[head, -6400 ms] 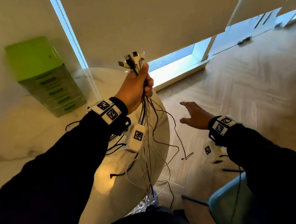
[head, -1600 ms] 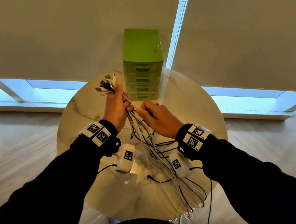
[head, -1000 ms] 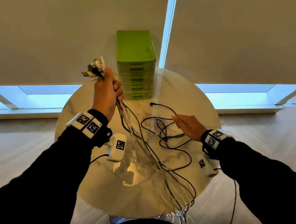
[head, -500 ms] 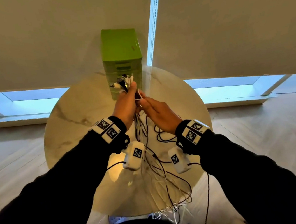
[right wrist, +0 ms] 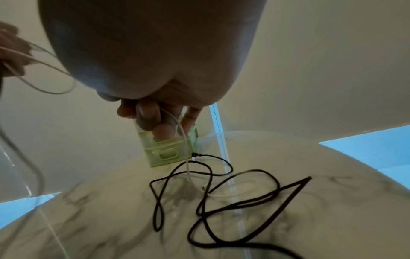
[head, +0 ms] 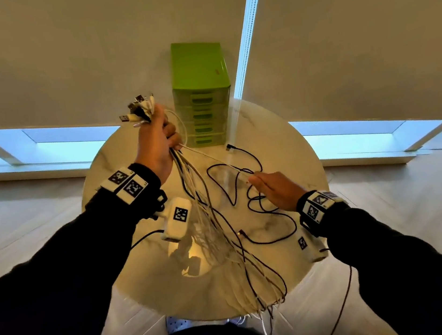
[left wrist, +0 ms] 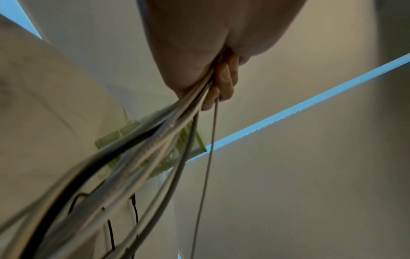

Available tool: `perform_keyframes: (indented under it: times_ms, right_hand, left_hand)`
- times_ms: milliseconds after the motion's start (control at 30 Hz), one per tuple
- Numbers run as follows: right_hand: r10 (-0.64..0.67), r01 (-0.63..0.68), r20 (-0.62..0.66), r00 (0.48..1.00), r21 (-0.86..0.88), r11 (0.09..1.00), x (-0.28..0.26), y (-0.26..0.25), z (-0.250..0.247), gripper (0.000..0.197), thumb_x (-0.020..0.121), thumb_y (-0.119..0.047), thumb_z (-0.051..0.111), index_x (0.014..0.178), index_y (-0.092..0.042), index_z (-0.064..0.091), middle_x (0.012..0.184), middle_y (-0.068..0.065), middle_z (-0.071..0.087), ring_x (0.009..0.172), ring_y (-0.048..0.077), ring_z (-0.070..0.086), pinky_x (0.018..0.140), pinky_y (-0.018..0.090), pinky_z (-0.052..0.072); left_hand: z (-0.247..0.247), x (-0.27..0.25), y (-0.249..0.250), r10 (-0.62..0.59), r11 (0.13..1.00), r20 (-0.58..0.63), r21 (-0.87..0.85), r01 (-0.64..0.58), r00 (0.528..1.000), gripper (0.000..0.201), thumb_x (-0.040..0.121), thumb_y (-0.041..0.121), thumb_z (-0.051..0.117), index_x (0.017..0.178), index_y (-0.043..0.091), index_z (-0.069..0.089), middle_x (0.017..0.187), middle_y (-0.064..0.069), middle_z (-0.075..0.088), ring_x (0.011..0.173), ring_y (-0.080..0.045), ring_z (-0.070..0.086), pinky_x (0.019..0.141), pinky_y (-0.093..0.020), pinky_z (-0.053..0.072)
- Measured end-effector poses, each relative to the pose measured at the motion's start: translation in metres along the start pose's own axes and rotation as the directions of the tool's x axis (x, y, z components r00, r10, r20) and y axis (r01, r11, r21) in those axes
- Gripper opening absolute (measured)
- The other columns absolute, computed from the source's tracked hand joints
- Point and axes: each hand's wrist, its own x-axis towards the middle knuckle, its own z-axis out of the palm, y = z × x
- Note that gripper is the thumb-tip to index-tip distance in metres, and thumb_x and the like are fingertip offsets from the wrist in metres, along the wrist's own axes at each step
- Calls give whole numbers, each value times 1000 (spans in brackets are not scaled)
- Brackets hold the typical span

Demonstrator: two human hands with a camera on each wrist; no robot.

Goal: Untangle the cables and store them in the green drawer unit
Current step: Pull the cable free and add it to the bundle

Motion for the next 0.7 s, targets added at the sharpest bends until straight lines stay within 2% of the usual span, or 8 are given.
perform_keyframes:
  times_ms: [67, 133, 233, 367, 433, 533, 600, 700]
  right_hand:
    - [32, -26, 52, 998, -107, 994, 3, 11, -7, 45, 98, -64, 19, 84, -35, 50, 73, 3, 62, 69, 24, 57, 71, 37, 46]
    - [99, -87, 74, 992, -154, 984, 6, 15, -14, 37, 102, -55, 25, 79, -35, 45, 74, 7, 61, 71, 29, 57, 73, 38, 46]
    - [123, -123, -10, 992, -96, 988, 19, -5, -21, 36, 105, -47, 30, 84, -24, 47, 72, 8, 57, 71, 32, 54, 74, 41, 46]
    - [-3, 6, -91, 996, 33, 999, 43, -68, -30, 27, 106, -43, 32, 87, -29, 44, 67, -9, 48, 63, 18, 47, 65, 33, 36]
    - [-85, 92, -86, 993, 81, 992, 48, -94, -33, 28, 106, -43, 33, 89, -28, 48, 74, -7, 53, 66, 13, 51, 65, 29, 39]
    - [-151, 151, -15, 988, 134, 979, 46, -111, -38, 31, 107, -39, 34, 99, -21, 57, 91, -1, 64, 80, 10, 59, 72, 19, 44]
    - [-162, 158, 6, 987, 177, 971, 41, -111, -43, 33, 107, -36, 34, 101, -17, 60, 93, -4, 66, 83, 3, 61, 76, 20, 46]
    - [-168, 167, -19, 986, 271, 948, 30, -101, -53, 26, 107, -32, 36, 93, -31, 57, 79, -18, 57, 71, -8, 55, 70, 10, 41]
  left_hand:
    - [-9, 2, 10, 51, 999, -54, 9, -51, 997, 39, 106, 43, 42, 72, 23, 41, 52, 10, 30, 45, -7, 26, 48, -22, 26]
    - [-14, 3, 15, 108, 992, -88, 70, -102, 990, 39, 106, 43, 40, 73, 23, 39, 52, 11, 31, 45, -6, 26, 47, -22, 26]
    - [-8, -6, 5, 154, 963, -39, 230, -142, 987, 36, 108, 37, 39, 74, 25, 36, 50, 12, 30, 45, -5, 26, 46, -22, 23]
    - [6, -22, -30, 88, 899, 108, 419, -126, 990, 31, 107, 37, 41, 80, 24, 47, 52, 14, 36, 49, -5, 32, 52, -26, 28]
    - [11, -26, -39, 33, 896, 142, 435, -92, 989, 31, 105, 44, 44, 83, 24, 52, 52, 13, 37, 51, -8, 33, 54, -31, 28]
    - [19, -28, -36, 10, 887, 157, 454, -82, 987, 39, 100, 54, 50, 89, 19, 63, 49, 15, 45, 49, -6, 42, 54, -27, 34]
    - [25, -29, -30, 26, 885, 206, 450, -119, 978, 30, 100, 44, 55, 81, 22, 61, 47, 15, 50, 46, -1, 47, 51, -19, 39]
    - [33, -26, -30, -18, 846, 264, 518, -126, 964, 22, 98, 37, 62, 83, 21, 62, 49, 15, 54, 45, 0, 48, 52, -20, 40]
